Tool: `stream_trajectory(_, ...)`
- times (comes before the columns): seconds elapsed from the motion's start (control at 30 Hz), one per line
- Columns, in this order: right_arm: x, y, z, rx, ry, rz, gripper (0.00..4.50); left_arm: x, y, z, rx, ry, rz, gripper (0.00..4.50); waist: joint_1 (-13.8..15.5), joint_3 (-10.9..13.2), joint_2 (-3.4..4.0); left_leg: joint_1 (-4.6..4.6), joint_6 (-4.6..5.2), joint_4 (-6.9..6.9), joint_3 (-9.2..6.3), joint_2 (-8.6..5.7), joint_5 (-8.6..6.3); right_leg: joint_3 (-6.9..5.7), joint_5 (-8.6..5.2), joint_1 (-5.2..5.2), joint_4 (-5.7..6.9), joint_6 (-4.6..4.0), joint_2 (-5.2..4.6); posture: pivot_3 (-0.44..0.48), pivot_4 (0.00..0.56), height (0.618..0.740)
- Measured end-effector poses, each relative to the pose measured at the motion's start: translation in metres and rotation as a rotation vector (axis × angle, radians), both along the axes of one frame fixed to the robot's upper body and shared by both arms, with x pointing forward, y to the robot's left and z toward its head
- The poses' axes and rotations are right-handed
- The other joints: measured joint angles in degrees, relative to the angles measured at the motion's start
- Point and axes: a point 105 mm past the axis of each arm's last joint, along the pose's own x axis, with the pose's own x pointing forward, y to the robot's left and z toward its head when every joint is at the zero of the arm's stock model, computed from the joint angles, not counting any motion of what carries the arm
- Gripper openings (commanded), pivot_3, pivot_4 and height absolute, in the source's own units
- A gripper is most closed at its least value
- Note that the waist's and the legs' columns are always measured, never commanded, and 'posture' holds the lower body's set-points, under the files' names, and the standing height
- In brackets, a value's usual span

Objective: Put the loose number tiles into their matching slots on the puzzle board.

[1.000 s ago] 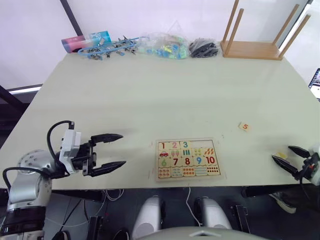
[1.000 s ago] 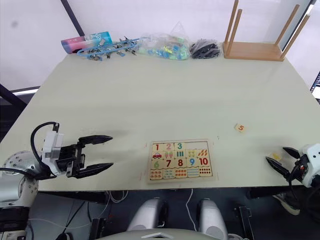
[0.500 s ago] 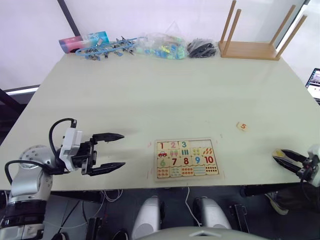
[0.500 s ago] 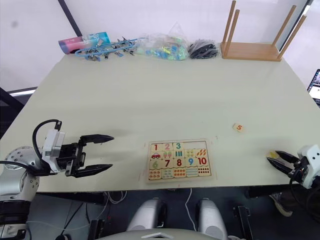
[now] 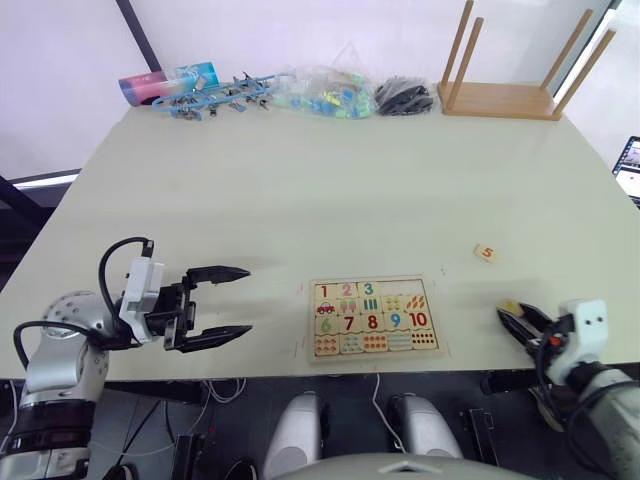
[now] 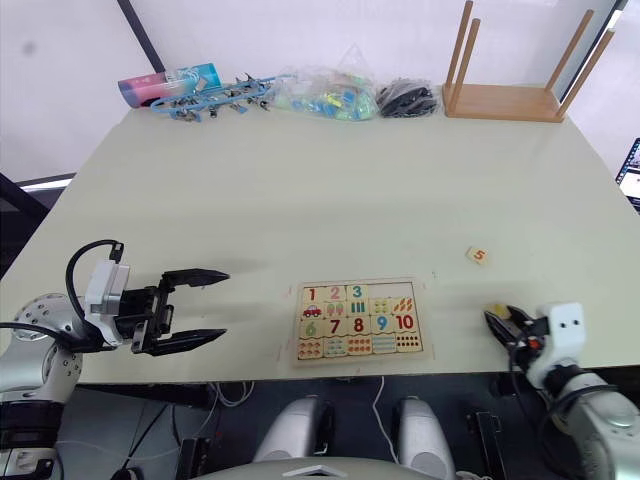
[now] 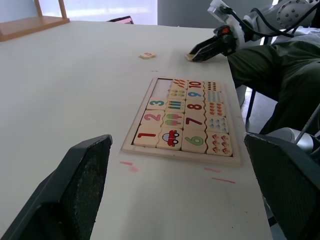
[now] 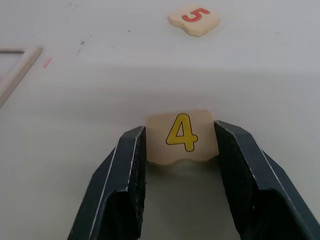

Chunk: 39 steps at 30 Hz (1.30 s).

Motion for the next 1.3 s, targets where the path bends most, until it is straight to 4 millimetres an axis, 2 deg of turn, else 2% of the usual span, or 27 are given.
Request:
stream_trajectory(0.03, 0.001, 0.023, 0.002, 0.003, 0.009, -0.037, 1.48, 0.0, -0.002, -0.001, 0.001, -0.003, -0.009, 4.5, -0.01, 0.01, 0.02, -0.01, 0.0, -0.09, 0.03, -0.04, 0.0, -0.44, 0.01, -0.03, -0.02, -0.02, -0.37, 0.0, 0.15, 0.74)
stream_trajectory(0.1, 0.001, 0.024, 0.002, -0.005, 0.014, -0.041, 1.48, 0.0, -0.002, -0.001, 0.002, -0.004, -0.01, 4.5, 0.0, 0.03, 0.04, -0.06, 0.0, -0.1, 0.02, -0.13, 0.0, -0.67, 0.01, -0.03, -0.08, -0.02, -0.46, 0.0, 0.15, 0.74)
stream_trajectory(0.2, 0.004, 0.037, 0.0, -0.004, 0.024, -0.195, 1.48, -0.001, -0.001, 0.002, 0.003, -0.017, -0.016, 4.5, -0.02, 0.05, 0.07, -0.08, 0.0, -0.2, -0.09, -0.11, 0.0, -0.82, 0.0, -0.06, -0.09, -0.04, -0.47, 0.0, 0.15, 0.74)
stream_trajectory(0.33, 0.004, 0.037, 0.0, -0.008, 0.04, -0.252, 1.48, -0.001, -0.001, 0.003, 0.0, -0.025, -0.018, 4.5, -0.08, 0.06, 0.09, -0.07, 0.0, -0.2, -0.04, -0.14, 0.01, -0.97, 0.0, -0.06, -0.09, -0.02, -0.46, 0.0, 0.15, 0.74)
stream_trajectory(0.4, 0.003, 0.038, 0.0, -0.002, 0.042, -0.26, 2.63, -0.001, 0.0, 0.003, -0.003, -0.025, -0.017, 4.5, -0.01, 0.07, 0.1, -0.08, 0.0, -0.2, -0.06, -0.15, 0.01, -1.01, -0.01, -0.06, -0.09, -0.02, -0.44, 0.0, 0.15, 0.74)
stream_trajectory(0.47, 0.003, 0.04, 0.001, 0.009, 0.037, -0.249, 3.36, -0.001, 0.0, 0.003, -0.003, -0.026, -0.017, 4.5, -0.03, 0.07, 0.1, -0.08, 0.0, -0.21, -0.06, -0.15, 0.01, -1.02, -0.01, -0.05, -0.09, -0.02, -0.4, 0.0, 0.15, 0.74)
stream_trajectory(0.53, 0.002, 0.042, 0.003, 0.022, 0.022, -0.225, 4.44, -0.001, 0.0, 0.003, -0.003, -0.027, -0.017, 4.5, 0.01, 0.09, 0.13, -0.08, 0.0, -0.21, -0.07, -0.16, 0.01, -1.03, -0.02, -0.05, -0.09, 0.0, -0.39, 0.0, 0.15, 0.74)
stream_trajectory(0.77, -0.005, 0.022, 0.023, -0.025, -0.086, -0.155, 4.48, -0.002, -0.001, 0.002, -0.008, -0.025, -0.016, 4.5, -0.02, 0.08, 0.1, -0.07, 0.0, -0.21, -0.08, -0.15, 0.01, -1.04, -0.13, -0.04, -0.09, 0.19, -0.32, 0.0, 0.15, 0.74)
stream_trajectory(0.93, -0.007, 0.016, 0.046, -0.05, -0.172, 0.129, 4.48, -0.003, -0.003, 0.0, -0.021, -0.02, -0.017, 4.5, -0.01, 0.05, 0.03, -0.01, 0.01, -0.19, -0.04, -0.17, 0.02, -1.01, -0.13, 0.03, -0.09, 0.21, -0.33, 0.0, 0.15, 0.74)
stream_trajectory(1.07, 0.002, -0.001, 0.046, -0.086, -0.108, 0.4, 4.48, -0.003, -0.003, -0.001, -0.026, -0.017, -0.017, 4.5, 0.0, 0.09, 0.01, 0.02, 0.02, -0.12, -0.02, -0.17, 0.02, -1.0, -0.12, 0.07, -0.09, 0.19, -0.32, 0.0, 0.15, 0.74)
stream_trajectory(1.1, 0.003, -0.004, 0.046, -0.091, -0.1, 0.414, 4.48, -0.003, -0.003, -0.001, -0.026, -0.018, -0.017, 4.5, 0.03, 0.09, 0.0, 0.02, 0.02, -0.13, -0.05, -0.16, 0.02, -1.02, -0.11, 0.07, -0.09, 0.18, -0.3, 0.0, 0.15, 0.74)
stream_trajectory(1.3, 0.017, -0.01, 0.048, -0.154, -0.062, 0.673, 4.48, -0.003, -0.004, -0.001, -0.031, -0.018, -0.015, 4.5, 0.08, 0.15, -0.02, 0.01, 0.02, -0.11, -0.09, -0.19, 0.02, -1.07, -0.02, 0.14, -0.11, 0.02, -0.26, 0.0, 0.15, 0.74)
